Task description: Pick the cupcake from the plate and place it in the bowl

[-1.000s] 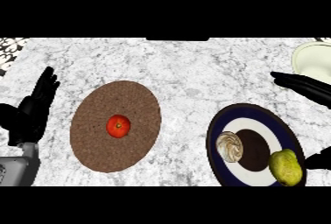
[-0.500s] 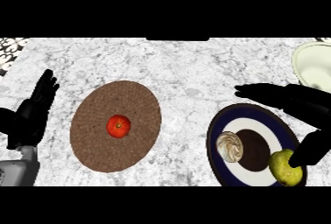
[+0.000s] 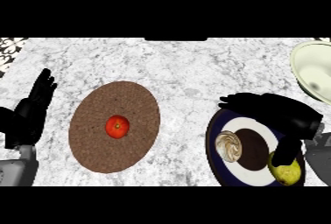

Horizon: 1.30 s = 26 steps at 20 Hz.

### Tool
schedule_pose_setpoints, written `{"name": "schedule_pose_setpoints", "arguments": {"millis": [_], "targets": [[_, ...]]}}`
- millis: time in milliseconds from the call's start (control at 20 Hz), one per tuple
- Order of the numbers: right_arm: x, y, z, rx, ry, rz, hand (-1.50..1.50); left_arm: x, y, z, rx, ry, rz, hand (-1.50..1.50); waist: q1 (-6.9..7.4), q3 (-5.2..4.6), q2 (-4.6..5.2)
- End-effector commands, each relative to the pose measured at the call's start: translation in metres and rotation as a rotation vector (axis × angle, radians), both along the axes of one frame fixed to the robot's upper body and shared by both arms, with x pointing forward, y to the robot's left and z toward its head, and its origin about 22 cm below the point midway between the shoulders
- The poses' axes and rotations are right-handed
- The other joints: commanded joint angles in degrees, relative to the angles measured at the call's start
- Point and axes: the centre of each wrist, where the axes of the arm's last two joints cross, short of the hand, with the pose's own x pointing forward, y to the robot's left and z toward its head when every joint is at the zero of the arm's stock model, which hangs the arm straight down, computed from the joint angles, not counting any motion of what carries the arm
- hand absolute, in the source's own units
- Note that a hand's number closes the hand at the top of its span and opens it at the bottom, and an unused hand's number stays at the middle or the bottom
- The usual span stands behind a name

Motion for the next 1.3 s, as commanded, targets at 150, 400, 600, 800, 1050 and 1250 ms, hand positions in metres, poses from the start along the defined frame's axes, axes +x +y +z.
{"name": "schedule_pose_setpoints", "arguments": {"millis": [150, 400, 600, 800, 1050, 1250], "targets": [[-0.008, 0.004, -0.015, 0.033, -0.160, 0.000, -1.50, -0.005, 0.005, -0.002, -0.008, 0.007, 0.002, 0.00, -0.10, 0.01, -0.04], [-0.017, 0.014, -0.027, 0.011, -0.088, -0.005, -1.50, -0.007, -0.012, -0.010, -0.006, 0.003, -0.001, 0.00, -0.24, -0.01, -0.05], [-0.019, 0.025, -0.042, -0.019, -0.047, 0.013, -1.50, 0.000, -0.018, 0.014, -0.004, -0.005, 0.001, 0.00, -0.19, 0.00, -0.07], [-0.012, 0.035, -0.072, -0.006, -0.050, 0.002, -1.50, 0.009, -0.010, -0.006, -0.010, 0.011, -0.002, 0.00, -0.19, 0.00, 0.01], [-0.019, 0.020, -0.084, -0.022, -0.051, -0.023, -1.50, 0.009, -0.016, 0.004, -0.004, 0.000, 0.008, 0.00, -0.29, 0.00, -0.02], [0.005, 0.048, -0.074, -0.003, -0.068, -0.034, -1.50, -0.001, 0.013, -0.009, -0.011, -0.005, 0.011, 0.00, -0.09, -0.02, 0.04]]}}
